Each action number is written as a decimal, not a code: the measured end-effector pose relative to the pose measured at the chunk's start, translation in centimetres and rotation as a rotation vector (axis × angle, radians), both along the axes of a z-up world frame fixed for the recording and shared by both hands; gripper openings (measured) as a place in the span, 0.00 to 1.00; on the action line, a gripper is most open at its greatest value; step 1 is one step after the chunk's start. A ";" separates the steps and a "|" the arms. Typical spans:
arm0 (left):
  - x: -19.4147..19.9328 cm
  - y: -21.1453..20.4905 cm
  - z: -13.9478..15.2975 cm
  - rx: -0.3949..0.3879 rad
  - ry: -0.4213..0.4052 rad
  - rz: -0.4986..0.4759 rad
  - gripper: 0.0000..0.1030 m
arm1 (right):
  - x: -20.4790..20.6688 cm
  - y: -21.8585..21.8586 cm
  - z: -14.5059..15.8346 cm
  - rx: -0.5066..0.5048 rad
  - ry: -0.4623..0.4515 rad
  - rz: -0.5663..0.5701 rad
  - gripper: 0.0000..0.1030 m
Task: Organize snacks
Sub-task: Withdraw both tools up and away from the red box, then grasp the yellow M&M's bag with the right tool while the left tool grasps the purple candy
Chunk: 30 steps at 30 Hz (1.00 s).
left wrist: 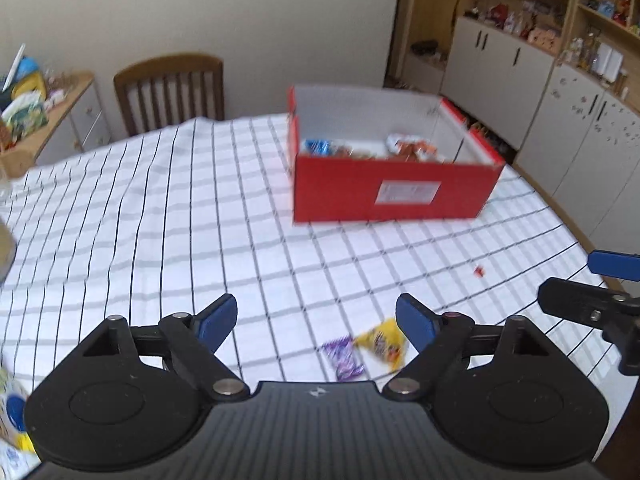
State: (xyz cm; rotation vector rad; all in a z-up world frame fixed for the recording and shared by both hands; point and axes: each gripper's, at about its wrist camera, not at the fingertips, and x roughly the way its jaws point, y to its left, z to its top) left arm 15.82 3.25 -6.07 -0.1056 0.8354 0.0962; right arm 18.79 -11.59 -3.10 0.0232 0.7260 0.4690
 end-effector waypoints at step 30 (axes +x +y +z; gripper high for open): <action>1.3 -1.5 -10.2 0.017 0.162 0.046 0.84 | 3.8 4.3 -9.6 0.002 0.317 -0.001 0.87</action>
